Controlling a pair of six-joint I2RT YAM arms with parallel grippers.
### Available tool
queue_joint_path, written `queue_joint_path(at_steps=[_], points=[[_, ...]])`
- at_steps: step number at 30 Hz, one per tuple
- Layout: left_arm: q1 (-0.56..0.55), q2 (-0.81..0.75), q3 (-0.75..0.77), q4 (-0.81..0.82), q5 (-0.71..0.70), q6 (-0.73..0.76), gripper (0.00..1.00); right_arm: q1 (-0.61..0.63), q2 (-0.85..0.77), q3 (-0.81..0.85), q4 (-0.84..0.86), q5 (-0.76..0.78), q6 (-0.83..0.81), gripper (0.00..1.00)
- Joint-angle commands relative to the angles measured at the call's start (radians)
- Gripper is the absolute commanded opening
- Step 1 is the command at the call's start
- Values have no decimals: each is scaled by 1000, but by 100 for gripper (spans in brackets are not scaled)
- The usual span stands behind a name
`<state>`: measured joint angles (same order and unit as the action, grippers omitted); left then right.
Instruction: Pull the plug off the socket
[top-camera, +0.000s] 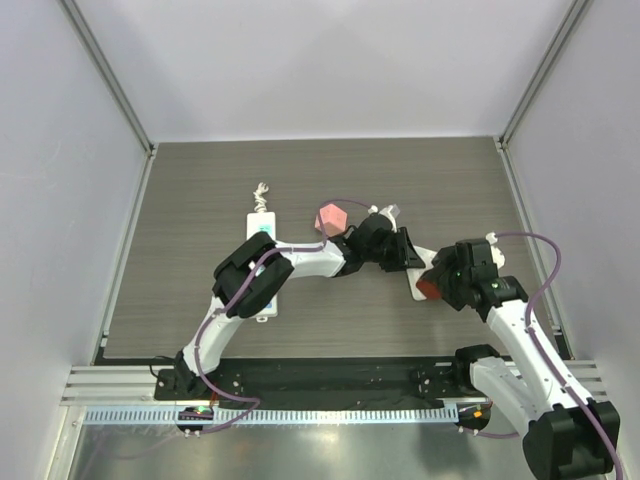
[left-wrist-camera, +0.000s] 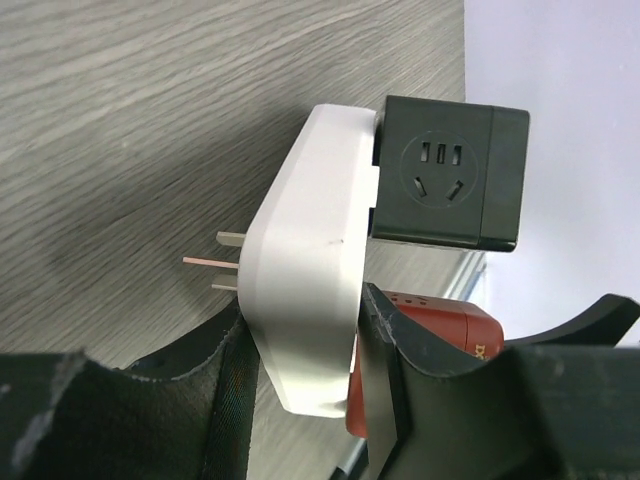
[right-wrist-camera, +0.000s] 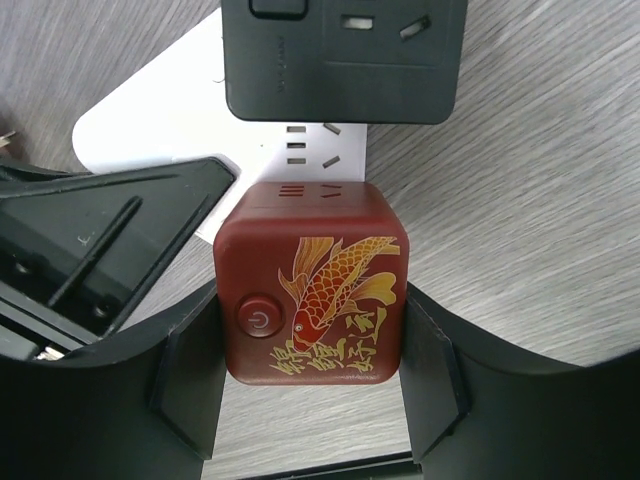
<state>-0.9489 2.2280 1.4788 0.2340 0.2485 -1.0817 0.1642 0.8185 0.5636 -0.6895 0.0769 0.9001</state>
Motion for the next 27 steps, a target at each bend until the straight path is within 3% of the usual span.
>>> queue_joint_path(at_steps=[1, 9, 14, 18, 21, 25, 27], points=[[4, 1, -28, -110, -170, 198, 0, -21, -7, 93, 4, -101, -24, 1], [4, -10, -71, -105, -230, 267, 0, -234, 53, 127, -16, -307, -141, 1], [2, -13, -94, -82, -242, 275, 0, -259, 24, 101, -16, -318, -150, 1], [2, -25, -101, -75, -241, 293, 0, -307, 33, 58, 7, -426, -155, 1], [2, -33, -98, -87, -242, 296, 0, -302, 19, 58, 1, -361, -197, 1], [6, -22, -62, -120, -230, 240, 0, -166, -60, 98, -41, -43, -181, 1], [12, -7, -29, -147, -197, 191, 0, -56, -126, 81, -41, 38, -142, 1]])
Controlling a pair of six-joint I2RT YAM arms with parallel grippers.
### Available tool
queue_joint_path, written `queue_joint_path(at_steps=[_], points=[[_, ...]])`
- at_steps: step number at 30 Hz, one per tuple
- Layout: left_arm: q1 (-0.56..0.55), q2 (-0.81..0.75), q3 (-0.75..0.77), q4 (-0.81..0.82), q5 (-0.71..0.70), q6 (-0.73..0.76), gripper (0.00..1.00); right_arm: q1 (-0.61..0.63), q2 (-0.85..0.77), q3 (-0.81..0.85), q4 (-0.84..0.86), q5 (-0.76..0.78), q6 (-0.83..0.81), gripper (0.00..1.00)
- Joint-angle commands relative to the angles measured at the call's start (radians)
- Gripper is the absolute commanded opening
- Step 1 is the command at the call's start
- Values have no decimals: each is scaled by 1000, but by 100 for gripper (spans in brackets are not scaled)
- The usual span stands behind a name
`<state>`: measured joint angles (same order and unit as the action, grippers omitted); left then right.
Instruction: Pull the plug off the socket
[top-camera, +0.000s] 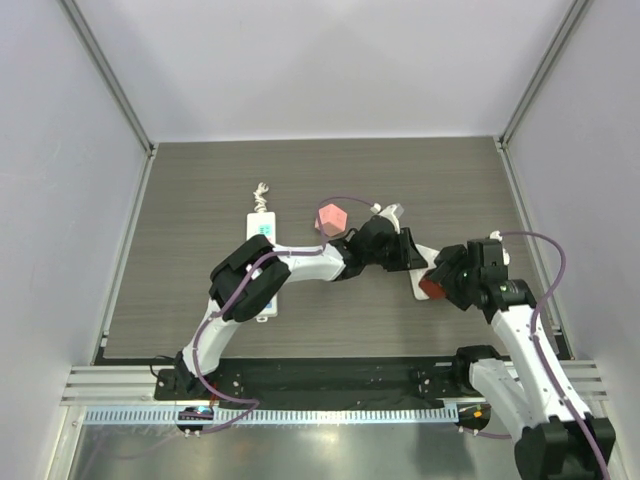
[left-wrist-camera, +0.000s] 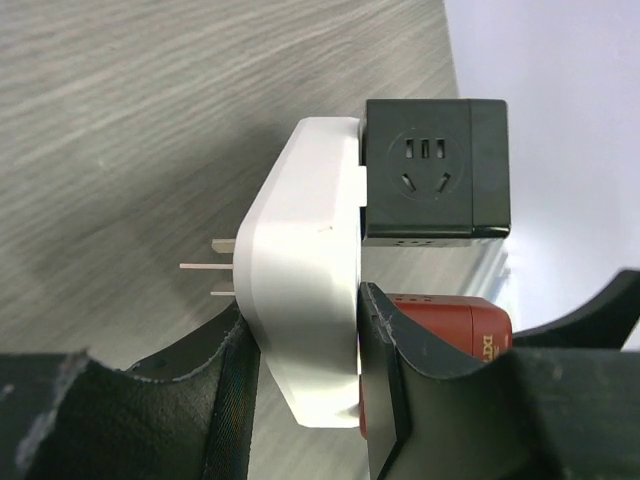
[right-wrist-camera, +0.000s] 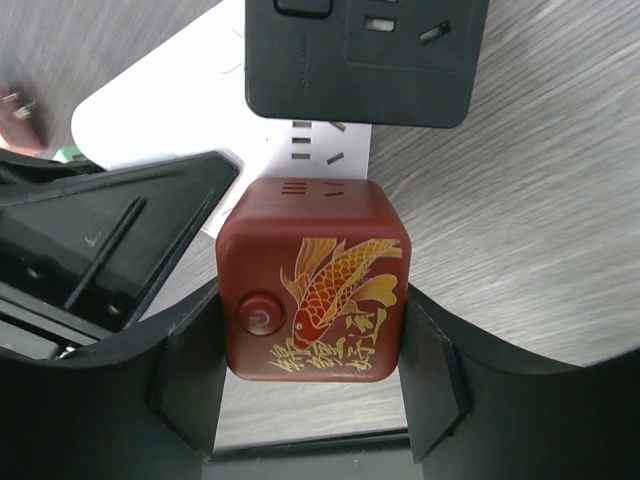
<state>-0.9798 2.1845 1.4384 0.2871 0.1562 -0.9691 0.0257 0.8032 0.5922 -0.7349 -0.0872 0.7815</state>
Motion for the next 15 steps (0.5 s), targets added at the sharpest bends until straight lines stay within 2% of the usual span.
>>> queue_joint_path(at_steps=[1, 5, 8, 10, 13, 15], points=[[46, 46, 20, -203, -87, 63, 0, 121, -127, 44, -1, 271, 11, 1], [49, 57, 69, -232, -89, 63, 0, 253, -150, -5, 2, 368, 47, 1], [43, 49, 62, -201, -96, 90, 0, 257, -102, 3, 29, 351, 44, 1], [33, 44, 24, -162, -110, 96, 0, 257, -59, 70, 54, 346, 39, 1], [27, 55, -22, -119, -115, 92, 0, 244, 46, 167, 61, 279, 38, 1], [27, 63, -45, -102, -118, 90, 0, 217, 89, 242, 61, 162, 48, 1]])
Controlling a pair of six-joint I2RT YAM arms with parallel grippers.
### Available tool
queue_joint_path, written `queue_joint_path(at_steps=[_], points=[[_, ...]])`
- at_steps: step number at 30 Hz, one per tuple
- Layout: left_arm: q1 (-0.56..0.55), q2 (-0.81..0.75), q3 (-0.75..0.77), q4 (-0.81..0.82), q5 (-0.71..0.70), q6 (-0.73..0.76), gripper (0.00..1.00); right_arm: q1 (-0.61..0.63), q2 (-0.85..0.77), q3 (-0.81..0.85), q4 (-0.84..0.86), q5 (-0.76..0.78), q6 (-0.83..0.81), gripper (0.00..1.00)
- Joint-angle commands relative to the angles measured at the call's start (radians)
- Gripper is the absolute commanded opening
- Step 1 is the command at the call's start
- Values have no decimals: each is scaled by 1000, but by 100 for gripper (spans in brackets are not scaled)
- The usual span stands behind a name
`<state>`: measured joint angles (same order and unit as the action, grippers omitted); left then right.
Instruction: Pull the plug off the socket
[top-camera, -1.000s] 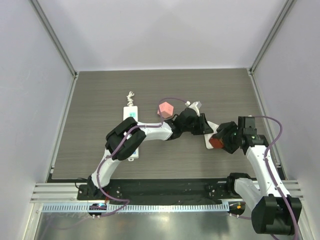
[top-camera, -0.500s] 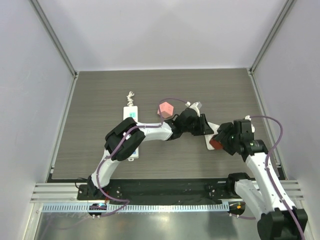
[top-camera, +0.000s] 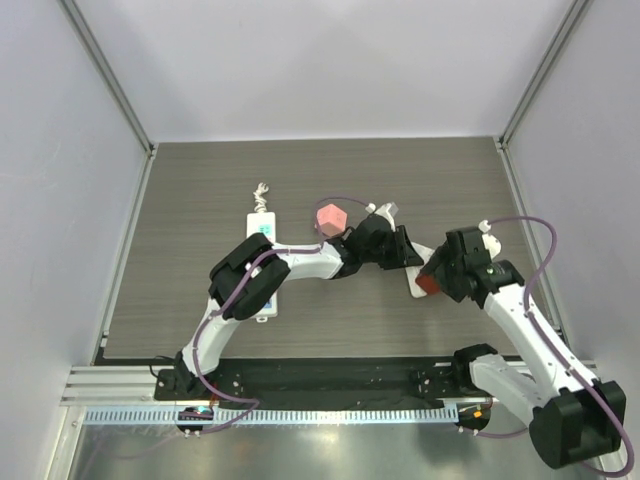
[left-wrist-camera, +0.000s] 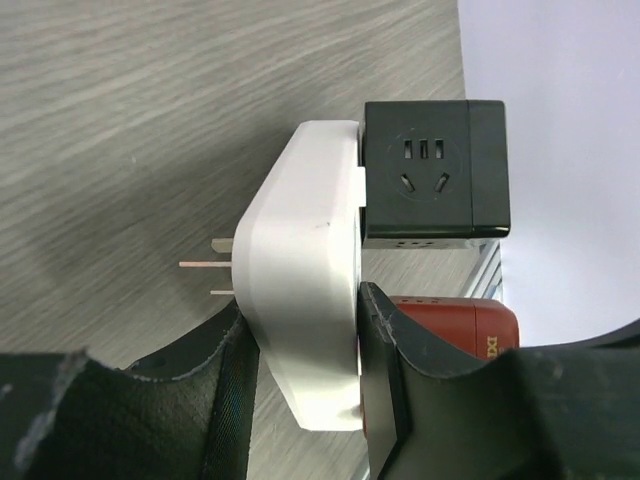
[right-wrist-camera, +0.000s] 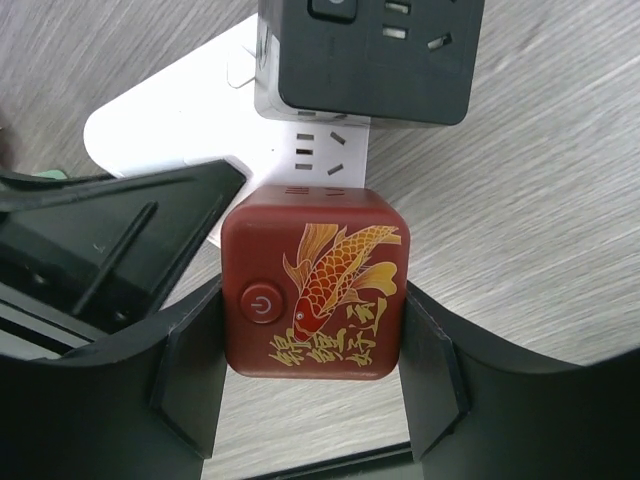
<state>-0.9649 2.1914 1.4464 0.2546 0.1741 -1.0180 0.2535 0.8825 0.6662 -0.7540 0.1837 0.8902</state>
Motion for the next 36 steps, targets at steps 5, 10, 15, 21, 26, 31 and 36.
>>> queue_joint_path(at_steps=[5, 10, 15, 21, 26, 31, 36], points=[[15, 54, -55, -77, -136, 156, 0, -297, -31, 116, 76, -387, -126, 1], [23, 50, -40, -84, -124, 162, 0, -442, -94, -40, 56, -595, -188, 1], [26, 64, 4, -104, -73, 156, 0, -442, -145, -25, 13, -552, -256, 1], [40, 73, 54, -169, 2, 121, 45, -441, -116, 67, -38, -487, -342, 1], [52, 38, 68, -248, 8, 137, 64, -435, -74, 116, -53, -494, -384, 1], [75, -25, 42, -275, 68, 131, 71, -407, -47, 144, -54, -507, -390, 1], [84, -139, -33, -270, 116, 166, 72, -283, -53, 131, -27, -455, -341, 1]])
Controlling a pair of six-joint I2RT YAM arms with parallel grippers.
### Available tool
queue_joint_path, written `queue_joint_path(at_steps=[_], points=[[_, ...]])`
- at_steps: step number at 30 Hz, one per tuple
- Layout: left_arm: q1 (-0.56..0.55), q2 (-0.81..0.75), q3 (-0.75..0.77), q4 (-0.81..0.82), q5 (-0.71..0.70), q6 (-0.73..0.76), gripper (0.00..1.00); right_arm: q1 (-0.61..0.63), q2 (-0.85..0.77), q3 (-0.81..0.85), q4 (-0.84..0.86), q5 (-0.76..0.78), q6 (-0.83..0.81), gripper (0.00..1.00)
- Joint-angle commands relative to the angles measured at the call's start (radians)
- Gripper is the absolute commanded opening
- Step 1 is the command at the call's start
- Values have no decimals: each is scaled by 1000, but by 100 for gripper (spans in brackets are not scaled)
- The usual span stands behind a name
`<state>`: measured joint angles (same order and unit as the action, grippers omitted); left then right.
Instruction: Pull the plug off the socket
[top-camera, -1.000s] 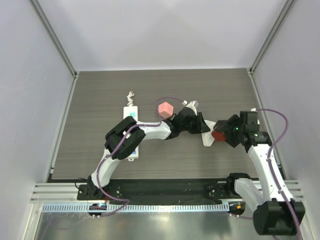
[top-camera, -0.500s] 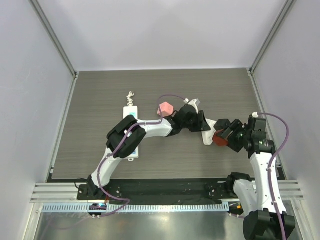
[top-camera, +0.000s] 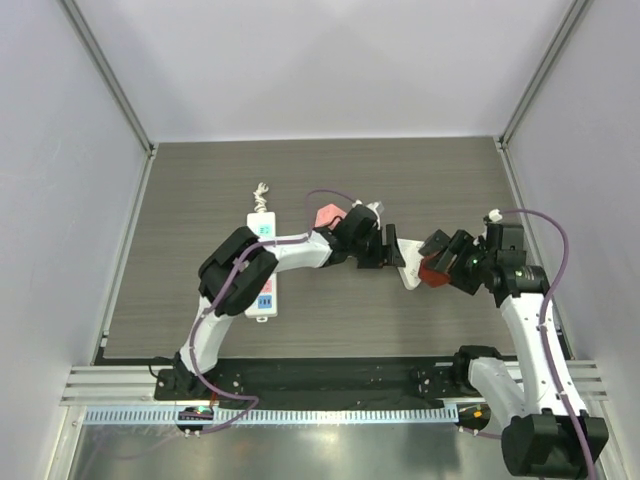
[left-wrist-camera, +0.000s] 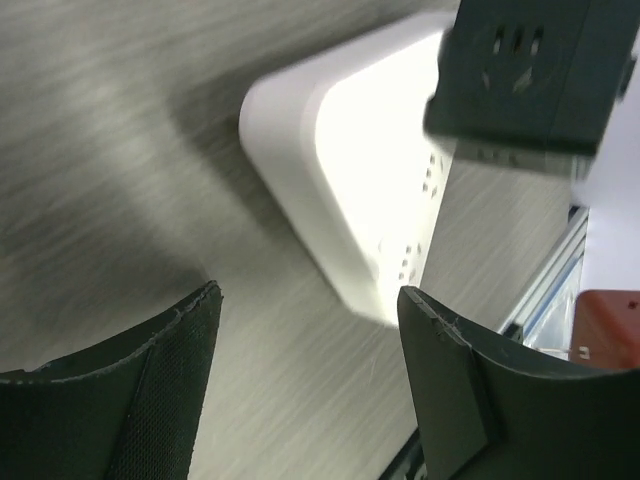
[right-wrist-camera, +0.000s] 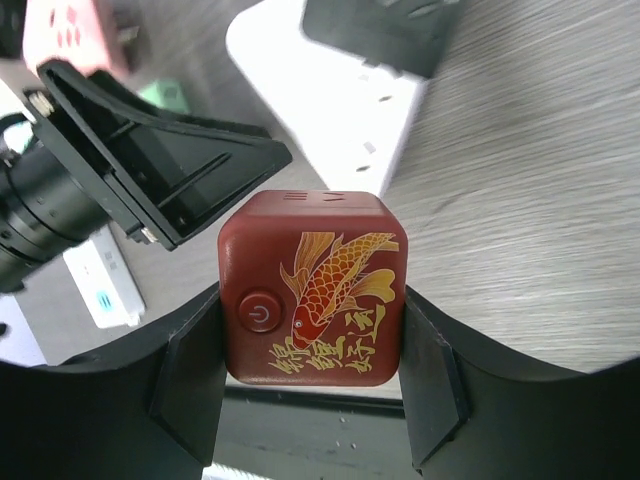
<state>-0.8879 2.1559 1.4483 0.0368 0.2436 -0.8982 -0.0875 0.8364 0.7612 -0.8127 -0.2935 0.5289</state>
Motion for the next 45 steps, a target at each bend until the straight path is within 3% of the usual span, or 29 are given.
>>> queue_joint_path(at_steps=[1, 7, 11, 15, 19, 23, 27, 31, 33, 38, 39, 41, 45], points=[[10, -126, -51, -46, 54, 54, 72, 87, -2, 29, 44, 33, 34, 1], [78, -402, -230, -41, 45, 87, 70, 354, 52, -3, 173, 131, 183, 1], [190, -661, -342, -110, -84, 104, 71, 468, 151, -11, 292, 169, 232, 1], [320, -815, -391, -175, -118, 105, 73, 584, 283, -7, 446, 162, 296, 1], [411, -889, -413, -190, -87, 110, 75, 681, 397, -7, 668, 152, 348, 5], [423, -923, -428, -192, -69, 104, 75, 732, 506, 13, 737, 137, 361, 6], [423, -930, -436, -186, -55, 101, 75, 741, 547, 3, 764, 142, 365, 22], [423, -918, -436, -164, -35, 84, 75, 743, 581, -16, 796, 123, 368, 27], [423, -904, -433, -147, -18, 78, 75, 743, 598, -17, 799, 114, 364, 34], [423, -881, -424, -130, 11, 71, 76, 743, 592, 1, 744, 134, 332, 70], [422, -874, -425, -123, 26, 73, 77, 743, 567, 30, 706, 184, 303, 85], [420, -863, -428, -100, 49, 77, 79, 740, 534, 52, 598, 233, 277, 99], [393, -805, -422, -58, 117, 79, 80, 706, 413, 104, 414, 375, 230, 100]])
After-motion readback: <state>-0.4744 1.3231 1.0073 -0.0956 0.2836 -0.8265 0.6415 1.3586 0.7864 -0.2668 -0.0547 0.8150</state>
